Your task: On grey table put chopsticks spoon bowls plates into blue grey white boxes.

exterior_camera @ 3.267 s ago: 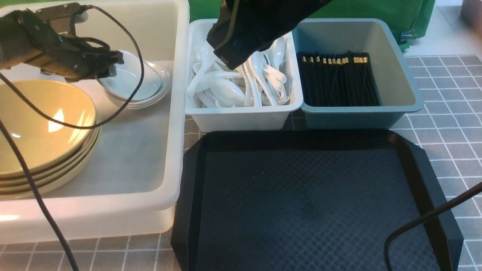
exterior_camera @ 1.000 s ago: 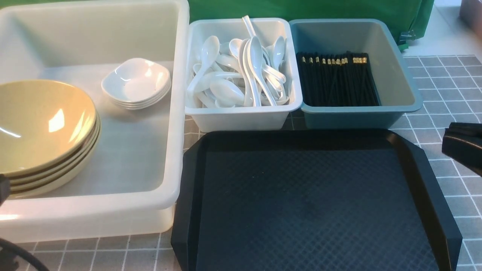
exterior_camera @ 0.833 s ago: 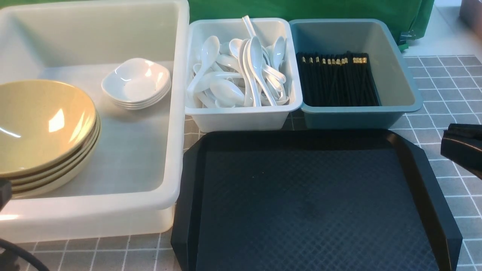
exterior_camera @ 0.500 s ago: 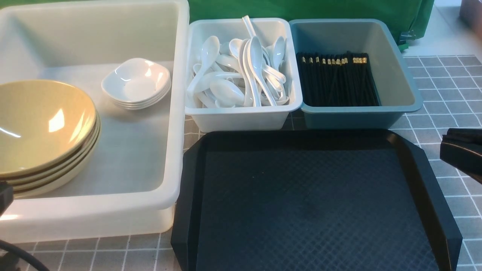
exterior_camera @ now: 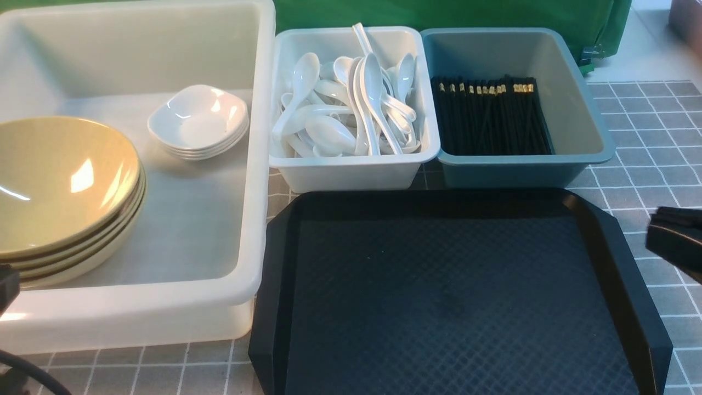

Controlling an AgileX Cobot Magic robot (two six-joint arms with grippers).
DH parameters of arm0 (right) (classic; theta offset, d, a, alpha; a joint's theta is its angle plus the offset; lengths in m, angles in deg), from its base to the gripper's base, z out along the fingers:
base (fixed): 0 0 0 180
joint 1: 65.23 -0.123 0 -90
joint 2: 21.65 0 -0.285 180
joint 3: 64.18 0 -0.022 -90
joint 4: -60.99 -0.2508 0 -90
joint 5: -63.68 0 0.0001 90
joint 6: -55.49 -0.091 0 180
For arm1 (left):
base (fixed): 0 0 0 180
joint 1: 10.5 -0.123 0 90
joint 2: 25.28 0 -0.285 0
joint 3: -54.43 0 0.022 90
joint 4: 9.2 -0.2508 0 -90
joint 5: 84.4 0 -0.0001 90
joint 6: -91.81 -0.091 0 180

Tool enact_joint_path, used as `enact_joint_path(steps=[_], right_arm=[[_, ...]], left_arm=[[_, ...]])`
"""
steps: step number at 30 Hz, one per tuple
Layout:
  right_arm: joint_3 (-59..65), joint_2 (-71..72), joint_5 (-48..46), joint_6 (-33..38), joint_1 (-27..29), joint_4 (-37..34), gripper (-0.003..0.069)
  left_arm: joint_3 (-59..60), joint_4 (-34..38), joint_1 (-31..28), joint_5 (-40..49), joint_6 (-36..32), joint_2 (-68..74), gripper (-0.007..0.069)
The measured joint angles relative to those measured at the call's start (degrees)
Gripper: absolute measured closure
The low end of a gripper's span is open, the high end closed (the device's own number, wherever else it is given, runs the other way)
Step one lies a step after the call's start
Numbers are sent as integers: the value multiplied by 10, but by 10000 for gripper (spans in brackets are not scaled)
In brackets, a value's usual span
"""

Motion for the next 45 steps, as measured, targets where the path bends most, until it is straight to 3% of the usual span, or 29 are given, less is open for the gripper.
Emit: enact_joint_path(steps=[6,8,13,17,25,45], right_arm=[[139,113,101,-53,128,2,626],[193,173,125,-77,199,2,626],[287,270,132,-107,350,2,626],[340,295,111,-118,410,2,627],[356,297,25,-159,422,40,627],[356,297,24,-144,421,42,625]], left_arm=[[0,1,0,0,0,0,636],[0,1,0,0,0,0,636],[0,1,0,0,0,0,636],[0,1,0,0,0,0,636],[0,1,0,0,0,0,636],[0,2,0,0,0,0,636]])
